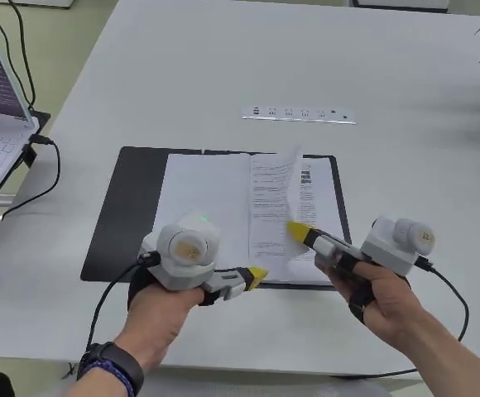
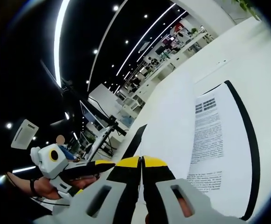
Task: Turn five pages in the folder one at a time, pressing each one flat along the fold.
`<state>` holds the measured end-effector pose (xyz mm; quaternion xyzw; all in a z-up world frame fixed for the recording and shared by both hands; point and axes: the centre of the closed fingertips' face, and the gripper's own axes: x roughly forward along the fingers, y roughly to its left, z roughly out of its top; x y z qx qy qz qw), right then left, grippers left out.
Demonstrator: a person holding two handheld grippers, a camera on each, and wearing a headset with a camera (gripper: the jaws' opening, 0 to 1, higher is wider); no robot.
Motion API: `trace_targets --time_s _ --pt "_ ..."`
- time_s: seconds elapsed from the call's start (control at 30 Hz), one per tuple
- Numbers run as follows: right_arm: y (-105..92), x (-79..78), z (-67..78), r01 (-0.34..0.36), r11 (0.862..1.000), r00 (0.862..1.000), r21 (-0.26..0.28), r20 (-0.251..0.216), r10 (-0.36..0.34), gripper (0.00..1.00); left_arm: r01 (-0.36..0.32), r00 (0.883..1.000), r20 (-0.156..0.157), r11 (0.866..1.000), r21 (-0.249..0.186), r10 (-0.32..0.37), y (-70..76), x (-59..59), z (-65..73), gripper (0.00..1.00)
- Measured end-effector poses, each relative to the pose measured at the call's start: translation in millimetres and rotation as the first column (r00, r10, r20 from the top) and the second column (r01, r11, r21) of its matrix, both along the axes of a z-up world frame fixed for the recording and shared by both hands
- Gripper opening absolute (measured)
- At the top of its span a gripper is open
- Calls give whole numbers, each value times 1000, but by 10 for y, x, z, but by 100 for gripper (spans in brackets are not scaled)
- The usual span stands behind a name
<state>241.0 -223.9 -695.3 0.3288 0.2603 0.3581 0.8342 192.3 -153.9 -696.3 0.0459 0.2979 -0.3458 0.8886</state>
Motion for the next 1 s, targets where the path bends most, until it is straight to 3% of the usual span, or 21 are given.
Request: trace_targets --time_s 1.0 --pt "1091 -116 10 -131 990 991 42 -32 133 0 -145 989 21 989 -19 145 823 -96 141 67"
